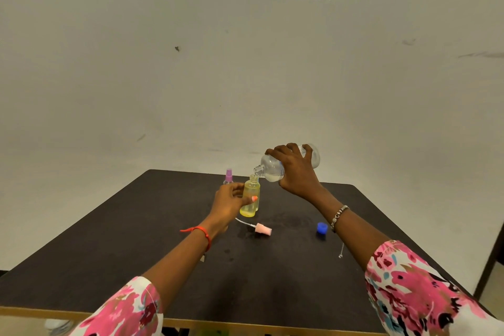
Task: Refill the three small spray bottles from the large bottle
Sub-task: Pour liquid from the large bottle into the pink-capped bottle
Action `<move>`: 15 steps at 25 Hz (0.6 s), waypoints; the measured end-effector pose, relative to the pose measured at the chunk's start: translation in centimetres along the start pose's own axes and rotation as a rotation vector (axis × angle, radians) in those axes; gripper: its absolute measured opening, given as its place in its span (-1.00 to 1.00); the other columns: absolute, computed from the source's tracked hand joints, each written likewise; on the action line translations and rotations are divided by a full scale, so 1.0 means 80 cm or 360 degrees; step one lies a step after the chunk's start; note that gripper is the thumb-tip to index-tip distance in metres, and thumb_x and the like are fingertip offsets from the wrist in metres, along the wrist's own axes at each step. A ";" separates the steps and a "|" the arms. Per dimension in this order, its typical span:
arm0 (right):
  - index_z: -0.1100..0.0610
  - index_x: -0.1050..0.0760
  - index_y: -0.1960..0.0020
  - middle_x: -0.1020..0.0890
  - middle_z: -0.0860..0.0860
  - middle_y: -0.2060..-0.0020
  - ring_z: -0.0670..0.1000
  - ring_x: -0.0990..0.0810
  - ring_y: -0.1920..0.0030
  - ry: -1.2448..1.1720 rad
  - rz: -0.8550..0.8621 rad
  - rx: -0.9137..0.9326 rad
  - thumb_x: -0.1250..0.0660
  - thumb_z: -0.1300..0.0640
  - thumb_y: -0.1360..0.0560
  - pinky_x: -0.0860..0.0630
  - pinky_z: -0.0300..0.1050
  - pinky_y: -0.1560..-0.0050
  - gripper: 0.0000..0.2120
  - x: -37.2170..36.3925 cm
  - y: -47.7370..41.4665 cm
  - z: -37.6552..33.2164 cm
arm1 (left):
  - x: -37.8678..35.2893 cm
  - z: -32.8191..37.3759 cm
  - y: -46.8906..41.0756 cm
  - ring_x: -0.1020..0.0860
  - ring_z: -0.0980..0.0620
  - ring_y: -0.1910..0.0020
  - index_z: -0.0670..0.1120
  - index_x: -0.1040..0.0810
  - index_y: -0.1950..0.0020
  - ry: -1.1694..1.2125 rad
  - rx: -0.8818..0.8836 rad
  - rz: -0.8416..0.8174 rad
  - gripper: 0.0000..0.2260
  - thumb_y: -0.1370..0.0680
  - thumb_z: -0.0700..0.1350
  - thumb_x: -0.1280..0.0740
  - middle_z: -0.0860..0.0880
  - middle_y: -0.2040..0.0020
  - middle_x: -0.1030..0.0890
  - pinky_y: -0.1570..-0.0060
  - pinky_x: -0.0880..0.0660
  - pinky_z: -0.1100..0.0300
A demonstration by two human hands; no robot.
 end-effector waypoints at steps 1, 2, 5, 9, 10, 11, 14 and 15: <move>0.06 -0.41 -0.27 -0.53 0.10 -0.20 0.19 -0.39 -0.27 0.0001 0.0003 0.0001 -0.44 0.24 -0.26 -0.05 0.28 -0.31 -0.41 0.000 0.000 0.000 | 0.000 0.000 0.000 -0.54 -0.05 -0.13 -0.25 -0.41 -0.30 0.0004 0.0003 0.0002 -0.54 -0.42 -0.29 -0.40 -0.19 -0.22 -0.54 -0.13 -0.50 0.10; 0.06 -0.40 -0.27 -0.52 0.10 -0.20 0.19 -0.39 -0.27 0.0006 -0.0001 -0.0003 -0.43 0.24 -0.26 -0.05 0.27 -0.31 -0.41 0.000 -0.001 0.001 | 0.000 0.000 0.000 -0.54 -0.07 -0.16 -0.25 -0.41 -0.30 0.0004 0.0005 0.0004 -0.54 -0.42 -0.29 -0.40 -0.19 -0.23 -0.54 -0.14 -0.50 0.09; 0.05 -0.38 -0.29 -0.51 0.09 -0.23 0.17 -0.37 -0.30 0.0019 -0.0033 -0.0014 -0.43 0.23 -0.27 -0.02 0.26 -0.33 -0.39 -0.003 0.000 0.001 | 0.000 -0.001 0.000 -0.53 -0.08 -0.18 -0.25 -0.41 -0.30 -0.0003 0.0010 0.0015 -0.54 -0.42 -0.29 -0.41 -0.19 -0.22 -0.54 -0.14 -0.50 0.08; 0.04 -0.38 -0.29 -0.51 0.08 -0.23 0.17 -0.36 -0.29 0.0012 -0.0043 -0.0024 -0.42 0.24 -0.27 -0.02 0.24 -0.33 -0.39 -0.004 0.000 0.002 | -0.001 -0.003 -0.001 -0.53 -0.02 -0.11 -0.25 -0.42 -0.29 0.0013 0.0006 0.0006 -0.55 -0.42 -0.30 -0.40 -0.18 -0.21 -0.54 -0.09 -0.49 0.12; 0.04 -0.38 -0.29 -0.51 0.08 -0.22 0.16 -0.37 -0.29 0.0016 -0.0042 -0.0026 -0.42 0.25 -0.27 -0.03 0.24 -0.32 -0.39 -0.005 0.000 0.002 | -0.001 -0.004 -0.002 -0.53 -0.01 -0.09 -0.24 -0.43 -0.29 0.0013 0.0008 0.0005 -0.56 -0.42 -0.29 -0.40 -0.18 -0.21 -0.55 -0.10 -0.50 0.11; 0.04 -0.38 -0.29 -0.51 0.07 -0.22 0.16 -0.37 -0.28 0.0019 -0.0040 -0.0027 -0.41 0.24 -0.27 -0.03 0.23 -0.32 -0.40 -0.006 0.000 0.002 | -0.001 -0.006 -0.003 -0.53 -0.02 -0.09 -0.24 -0.43 -0.28 0.0016 0.0011 0.0004 -0.57 -0.42 -0.29 -0.40 -0.17 -0.21 -0.55 -0.11 -0.50 0.09; 0.03 -0.37 -0.29 -0.51 0.06 -0.21 0.14 -0.38 -0.27 0.0005 -0.0056 -0.0044 -0.41 0.22 -0.27 -0.06 0.22 -0.30 -0.40 -0.011 0.001 0.005 | -0.001 -0.009 -0.006 -0.55 -0.07 -0.14 -0.23 -0.44 -0.28 0.0027 0.0021 0.0005 -0.56 -0.42 -0.29 -0.41 -0.18 -0.20 -0.56 -0.16 -0.51 0.03; 0.03 -0.36 -0.30 -0.51 0.05 -0.21 0.14 -0.38 -0.27 -0.0013 -0.0072 -0.0060 -0.41 0.20 -0.28 -0.07 0.21 -0.30 -0.39 -0.012 0.002 0.006 | -0.001 -0.010 -0.007 -0.55 -0.09 -0.16 -0.23 -0.44 -0.27 0.0029 0.0023 0.0007 -0.56 -0.41 -0.28 -0.41 -0.19 -0.20 -0.56 -0.17 -0.51 0.01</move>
Point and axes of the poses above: each hand's wrist, its own y-axis away from the middle knuckle, its own x-axis out of the back of the hand, z = x × y, the point moved 4 cm from there along -y, towards the middle knuckle
